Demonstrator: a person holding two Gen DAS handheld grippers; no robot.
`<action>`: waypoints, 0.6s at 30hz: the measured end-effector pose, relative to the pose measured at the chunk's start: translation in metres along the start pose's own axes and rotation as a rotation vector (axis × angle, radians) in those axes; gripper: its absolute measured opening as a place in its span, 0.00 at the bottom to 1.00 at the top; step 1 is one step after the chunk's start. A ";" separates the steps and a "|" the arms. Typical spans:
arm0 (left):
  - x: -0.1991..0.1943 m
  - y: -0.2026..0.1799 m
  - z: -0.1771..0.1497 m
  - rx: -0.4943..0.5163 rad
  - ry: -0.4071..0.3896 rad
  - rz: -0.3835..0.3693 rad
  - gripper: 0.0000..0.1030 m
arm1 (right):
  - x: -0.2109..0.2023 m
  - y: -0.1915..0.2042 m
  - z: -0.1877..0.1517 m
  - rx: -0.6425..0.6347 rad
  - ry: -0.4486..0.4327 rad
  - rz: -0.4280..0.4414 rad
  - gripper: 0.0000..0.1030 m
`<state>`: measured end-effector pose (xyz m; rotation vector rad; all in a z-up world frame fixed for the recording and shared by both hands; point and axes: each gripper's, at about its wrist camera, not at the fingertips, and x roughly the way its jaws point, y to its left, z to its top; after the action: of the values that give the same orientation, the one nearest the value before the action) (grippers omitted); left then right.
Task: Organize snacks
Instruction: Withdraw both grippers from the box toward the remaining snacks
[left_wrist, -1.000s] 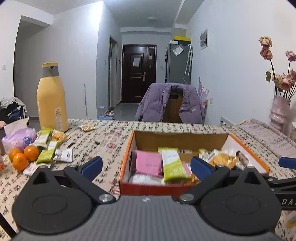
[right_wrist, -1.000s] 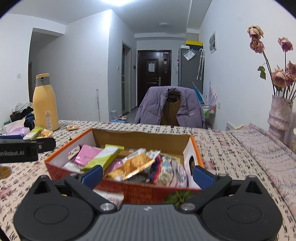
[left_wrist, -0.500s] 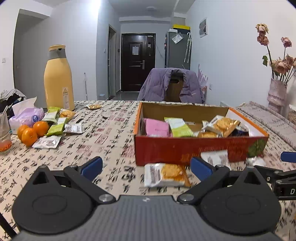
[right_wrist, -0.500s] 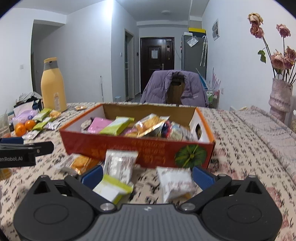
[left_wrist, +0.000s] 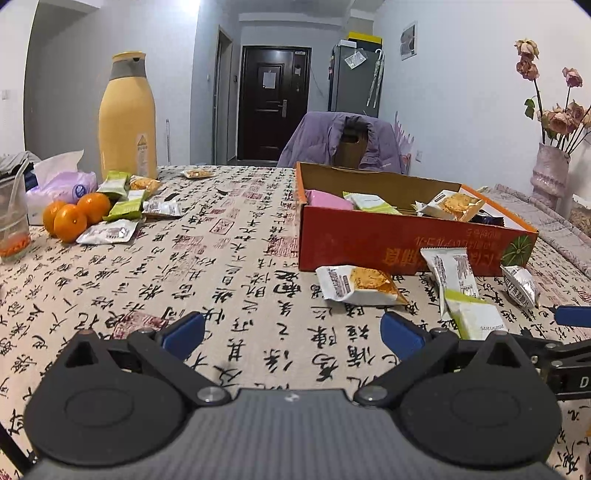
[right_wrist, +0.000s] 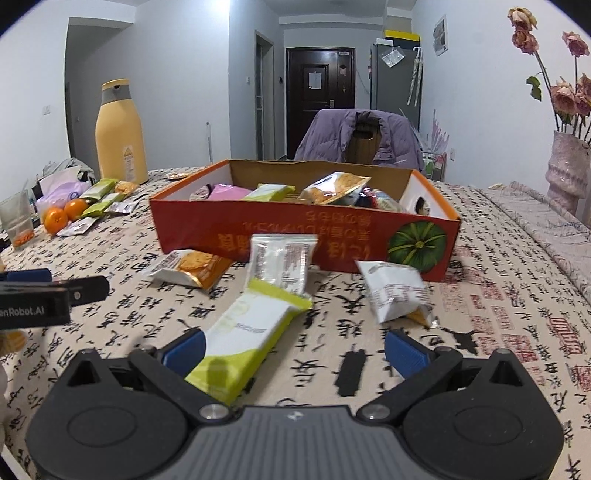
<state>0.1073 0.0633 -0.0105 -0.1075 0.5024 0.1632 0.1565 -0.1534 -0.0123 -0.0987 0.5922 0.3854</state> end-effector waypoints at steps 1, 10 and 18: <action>-0.001 0.001 0.000 -0.002 -0.001 0.001 1.00 | 0.002 0.003 0.000 -0.003 0.006 0.002 1.00; 0.002 0.013 0.001 -0.001 -0.018 0.008 1.00 | 0.028 0.021 0.004 0.010 0.086 -0.014 1.00; 0.005 0.019 -0.001 -0.036 -0.008 -0.035 1.00 | 0.039 0.021 0.005 0.043 0.127 -0.061 1.00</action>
<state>0.1079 0.0829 -0.0148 -0.1510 0.4894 0.1383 0.1805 -0.1198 -0.0297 -0.1000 0.7210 0.3090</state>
